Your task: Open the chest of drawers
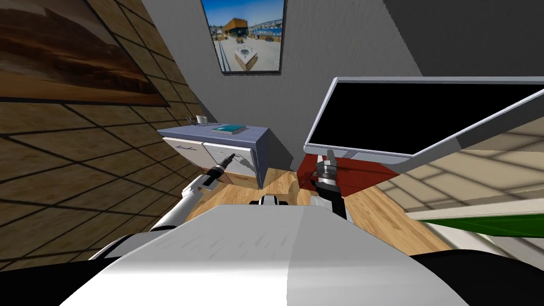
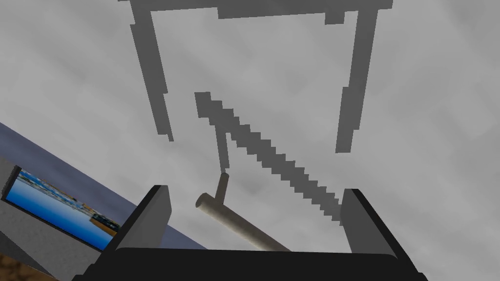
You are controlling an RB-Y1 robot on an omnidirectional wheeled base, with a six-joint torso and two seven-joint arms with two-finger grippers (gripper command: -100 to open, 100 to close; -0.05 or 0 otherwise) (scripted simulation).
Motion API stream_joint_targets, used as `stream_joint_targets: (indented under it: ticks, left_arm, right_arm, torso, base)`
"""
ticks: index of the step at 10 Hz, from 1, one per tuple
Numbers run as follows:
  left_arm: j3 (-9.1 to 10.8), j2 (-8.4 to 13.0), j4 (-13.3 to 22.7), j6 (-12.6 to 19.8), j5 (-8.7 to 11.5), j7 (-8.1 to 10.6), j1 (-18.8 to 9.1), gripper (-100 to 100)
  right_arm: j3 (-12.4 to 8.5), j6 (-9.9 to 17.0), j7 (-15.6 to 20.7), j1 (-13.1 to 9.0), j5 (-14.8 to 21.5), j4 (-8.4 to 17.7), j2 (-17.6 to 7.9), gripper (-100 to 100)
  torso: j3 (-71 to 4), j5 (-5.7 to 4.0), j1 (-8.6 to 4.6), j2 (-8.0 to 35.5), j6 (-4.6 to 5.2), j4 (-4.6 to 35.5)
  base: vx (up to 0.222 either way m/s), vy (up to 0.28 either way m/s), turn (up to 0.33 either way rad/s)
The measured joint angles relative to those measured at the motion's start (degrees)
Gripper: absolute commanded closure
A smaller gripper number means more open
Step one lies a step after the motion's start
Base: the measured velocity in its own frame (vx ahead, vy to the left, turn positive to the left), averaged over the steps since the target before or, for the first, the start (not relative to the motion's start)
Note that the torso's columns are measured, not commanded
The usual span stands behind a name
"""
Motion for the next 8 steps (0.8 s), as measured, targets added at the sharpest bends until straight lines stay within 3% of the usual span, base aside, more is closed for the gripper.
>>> stream_joint_targets:
  ticks: [2, 4, 6, 7, 8]
  left_arm:
    - [0.11, 0.05, 2.11, 0.21, -0.04, 0.16, 0.04, -100]
    - [2.7, 1.3, 5.48, -2.19, -1.15, 1.8, -3.52, -100]
    - [3.13, 1.52, 8.61, -2.72, -1.3, 2.15, -4.46, -100]
    - [3.13, 1.48, 10.05, -2.67, -1.33, 2.15, -4.76, -100]
    - [4.7, 2.62, 11.68, -3.94, -1.96, 3.25, -6.19, -100]
  right_arm:
    - [-0.01, 0.0, 0.0, 0.01, 0.0, 0.0, -0.01, 0]
    - [0.0, 0.0, 0.0, 0.0, 0.0, 0.0, 0.0, 0]
    - [-0.01, 0.0, 0.0, 0.01, 0.0, 0.0, -0.01, 0]
    - [-0.01, 0.0, 0.0, 0.01, 0.0, 0.0, -0.01, 0]
    - [0.0, 0.0, 0.0, -0.01, 0.0, 0.0, 0.0, 0]
  torso:
    - [-0.22, 0.07, 0.18, -0.31, 0.06, -0.1]
    - [0.04, -0.04, -0.14, 0.09, 0.03, 0.02]
    - [-0.16, 0.04, 0.11, -0.24, 0.03, -0.08]
    - [-0.19, 0.05, 0.13, -0.28, 0.06, -0.09]
    - [-0.03, -0.02, -0.11, 0.02, 0.13, 0.0]
  base:
    - [-0.042, -0.024, -0.126]
    - [-0.081, -0.049, -0.069]
    - [-0.002, -0.012, 0.013]
    - [-0.079, -0.05, -0.26]
    - [-0.098, -0.075, -0.162]
